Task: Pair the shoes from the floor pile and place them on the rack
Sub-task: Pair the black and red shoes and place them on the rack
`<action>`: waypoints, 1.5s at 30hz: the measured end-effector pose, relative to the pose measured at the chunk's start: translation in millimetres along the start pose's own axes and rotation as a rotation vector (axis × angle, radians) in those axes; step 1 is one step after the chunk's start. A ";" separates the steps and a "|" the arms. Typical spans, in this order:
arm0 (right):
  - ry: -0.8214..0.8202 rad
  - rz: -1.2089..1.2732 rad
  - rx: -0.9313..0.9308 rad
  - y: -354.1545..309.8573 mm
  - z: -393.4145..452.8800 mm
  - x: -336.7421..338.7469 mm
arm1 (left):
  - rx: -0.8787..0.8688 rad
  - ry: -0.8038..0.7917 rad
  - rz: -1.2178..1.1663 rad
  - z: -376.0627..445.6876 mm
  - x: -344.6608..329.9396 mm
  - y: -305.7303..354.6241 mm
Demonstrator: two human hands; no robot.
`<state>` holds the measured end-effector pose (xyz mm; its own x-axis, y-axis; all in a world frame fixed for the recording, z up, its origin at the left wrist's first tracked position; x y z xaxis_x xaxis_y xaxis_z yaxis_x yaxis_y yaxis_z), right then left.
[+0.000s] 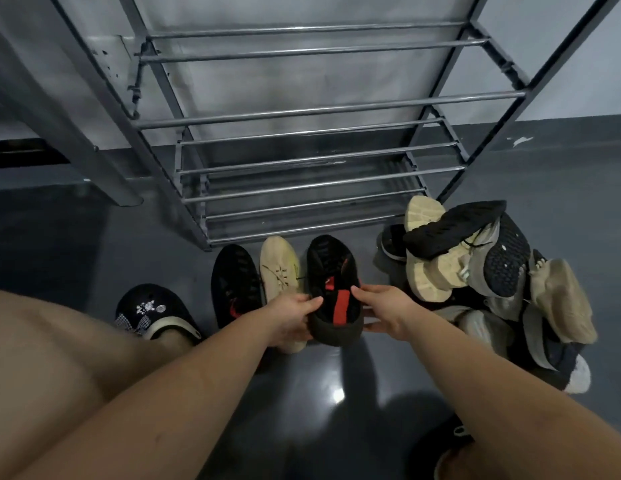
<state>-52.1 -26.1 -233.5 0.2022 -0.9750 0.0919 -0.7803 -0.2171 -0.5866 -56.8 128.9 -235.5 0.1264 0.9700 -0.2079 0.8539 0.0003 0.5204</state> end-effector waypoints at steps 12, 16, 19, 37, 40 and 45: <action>0.079 -0.258 -0.019 1.9 51.0 6.7 | 0.177 0.062 0.117 52.3 10.0 -12.8; 0.082 -0.283 -0.036 4.2 59.9 2.6 | 0.188 0.071 0.128 63.2 11.3 -15.7; 0.087 -0.232 -0.063 9.0 63.1 3.1 | 0.187 0.071 0.122 63.1 9.0 -15.6; -0.023 0.007 -0.030 19.4 29.2 -49.2 | 0.069 0.130 0.048 3.4 72.1 -26.2; 0.003 -0.060 -0.014 19.1 25.1 -70.2 | 0.013 0.247 0.054 -5.0 99.9 -29.5; 0.032 -0.125 0.038 20.9 35.1 -85.0 | 0.001 0.538 0.068 -9.6 150.6 -43.1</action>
<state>-64.8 53.9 -281.8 0.2768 -0.9417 0.1911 -0.7271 -0.3353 -0.5991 -79.4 277.3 -281.3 -0.0946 0.9553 0.2801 0.8535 -0.0670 0.5168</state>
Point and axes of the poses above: each hand's wrist, its own z-axis towards the middle knuckle, its own x-axis out of the back of the hand, y = z × x, the point moved 7 cm from there along z, towards the middle knuckle, and after that the axes turned 11 degrees about -z, right-handed, at the moved point
